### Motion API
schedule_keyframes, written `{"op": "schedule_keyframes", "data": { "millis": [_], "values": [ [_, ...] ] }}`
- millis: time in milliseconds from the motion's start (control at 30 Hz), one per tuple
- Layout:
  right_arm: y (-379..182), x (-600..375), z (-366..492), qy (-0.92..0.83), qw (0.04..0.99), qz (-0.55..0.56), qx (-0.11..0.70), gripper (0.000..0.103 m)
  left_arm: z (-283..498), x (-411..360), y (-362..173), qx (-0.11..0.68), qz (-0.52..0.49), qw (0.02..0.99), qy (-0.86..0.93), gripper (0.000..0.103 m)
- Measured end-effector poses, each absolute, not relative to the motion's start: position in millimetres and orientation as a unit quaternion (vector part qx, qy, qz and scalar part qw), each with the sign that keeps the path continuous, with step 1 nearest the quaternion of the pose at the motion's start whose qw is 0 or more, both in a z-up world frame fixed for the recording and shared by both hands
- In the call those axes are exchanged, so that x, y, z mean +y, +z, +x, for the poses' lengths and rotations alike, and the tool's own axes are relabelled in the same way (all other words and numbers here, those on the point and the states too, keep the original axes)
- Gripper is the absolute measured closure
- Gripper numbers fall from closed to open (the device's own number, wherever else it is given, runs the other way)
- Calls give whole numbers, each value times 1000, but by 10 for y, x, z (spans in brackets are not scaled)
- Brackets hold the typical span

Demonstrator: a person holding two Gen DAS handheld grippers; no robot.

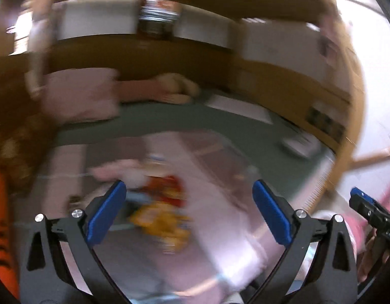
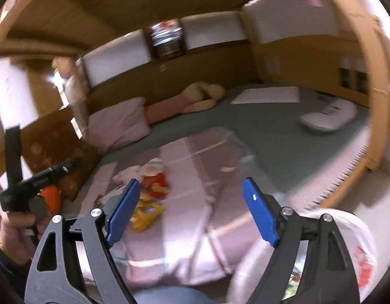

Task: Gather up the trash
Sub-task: 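Return both tools above the remaining trash pile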

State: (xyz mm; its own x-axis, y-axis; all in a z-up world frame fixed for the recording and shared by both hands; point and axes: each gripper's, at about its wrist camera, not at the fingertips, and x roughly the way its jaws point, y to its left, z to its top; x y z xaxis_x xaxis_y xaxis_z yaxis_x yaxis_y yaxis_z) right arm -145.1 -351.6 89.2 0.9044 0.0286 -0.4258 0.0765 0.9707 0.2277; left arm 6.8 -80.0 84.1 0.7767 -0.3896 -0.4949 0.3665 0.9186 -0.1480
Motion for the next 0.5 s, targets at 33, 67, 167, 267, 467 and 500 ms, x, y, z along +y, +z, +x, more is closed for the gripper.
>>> {"op": "schedule_keyframes", "data": {
  "millis": [33, 67, 167, 267, 467, 500],
  "values": [
    [919, -3360, -1259, -1, 968, 115, 222, 21, 128, -654, 841, 267, -29, 945, -187, 4],
    [943, -3252, -1138, 5, 968, 111, 224, 21, 172, -469, 817, 267, -36, 947, -172, 4],
    [999, -2875, -639, 33, 968, 104, 225, 20, 289, -28, 618, 268, -44, 954, -126, 4],
    [871, -2628, -280, 25, 969, 86, 230, 16, 393, 372, 273, 291, -73, 951, -79, 4],
    [341, -2518, -52, -2, 955, 70, 289, 16, 447, 531, 86, 323, -104, 939, -50, 4],
    [364, -2534, -71, 8, 958, 92, 272, 16, 430, 503, 105, 319, -105, 940, -58, 4]
  ]
}}
